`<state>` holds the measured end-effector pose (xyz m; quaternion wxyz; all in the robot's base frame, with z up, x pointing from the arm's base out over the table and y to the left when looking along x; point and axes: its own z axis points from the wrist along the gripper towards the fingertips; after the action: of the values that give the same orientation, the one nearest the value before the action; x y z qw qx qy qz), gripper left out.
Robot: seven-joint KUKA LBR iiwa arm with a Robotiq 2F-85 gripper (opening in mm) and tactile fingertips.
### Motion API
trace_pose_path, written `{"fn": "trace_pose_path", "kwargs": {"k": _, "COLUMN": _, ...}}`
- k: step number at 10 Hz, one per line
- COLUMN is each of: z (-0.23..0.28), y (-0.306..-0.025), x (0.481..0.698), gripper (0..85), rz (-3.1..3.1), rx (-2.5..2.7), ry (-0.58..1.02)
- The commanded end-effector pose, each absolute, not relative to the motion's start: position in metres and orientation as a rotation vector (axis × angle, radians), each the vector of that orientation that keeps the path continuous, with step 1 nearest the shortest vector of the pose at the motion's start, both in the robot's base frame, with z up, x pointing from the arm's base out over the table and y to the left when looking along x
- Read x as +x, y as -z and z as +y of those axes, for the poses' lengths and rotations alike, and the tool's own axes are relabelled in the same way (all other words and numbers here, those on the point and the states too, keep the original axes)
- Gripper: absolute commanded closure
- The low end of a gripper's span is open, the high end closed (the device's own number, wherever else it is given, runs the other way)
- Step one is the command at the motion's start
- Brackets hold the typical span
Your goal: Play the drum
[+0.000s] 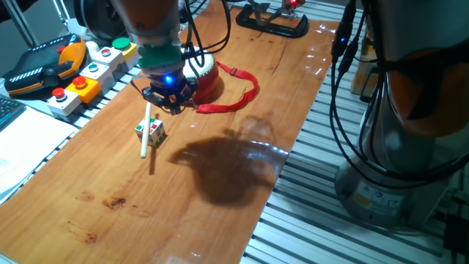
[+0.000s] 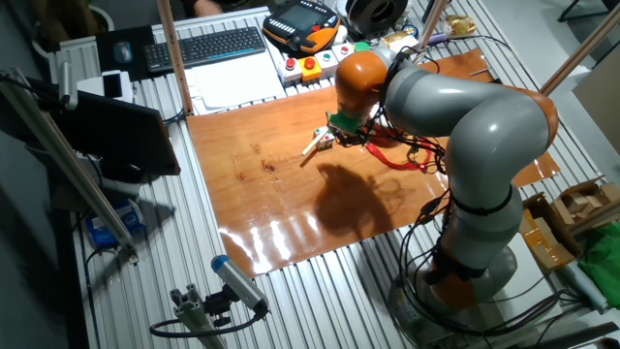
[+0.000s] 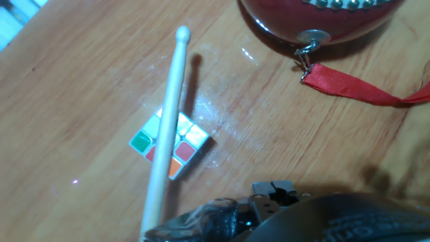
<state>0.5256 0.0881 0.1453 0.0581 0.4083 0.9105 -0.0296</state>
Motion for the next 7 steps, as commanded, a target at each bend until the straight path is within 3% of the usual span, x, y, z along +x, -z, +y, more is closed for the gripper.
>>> {"fn": "trace_pose_path", "kwargs": {"k": 1, "z": 0.088, "y": -0.146, "x": 0.526, "gripper": 84.3, "rz": 2.754, "rx": 1.246, "ry": 0.09}}
{"fn": "trace_pose_path", "kwargs": {"k": 7, "z": 0.127, "y": -0.154, "x": 0.532, "gripper": 84.3, "rz": 2.696, "rx": 1.299, "ry": 0.091}}
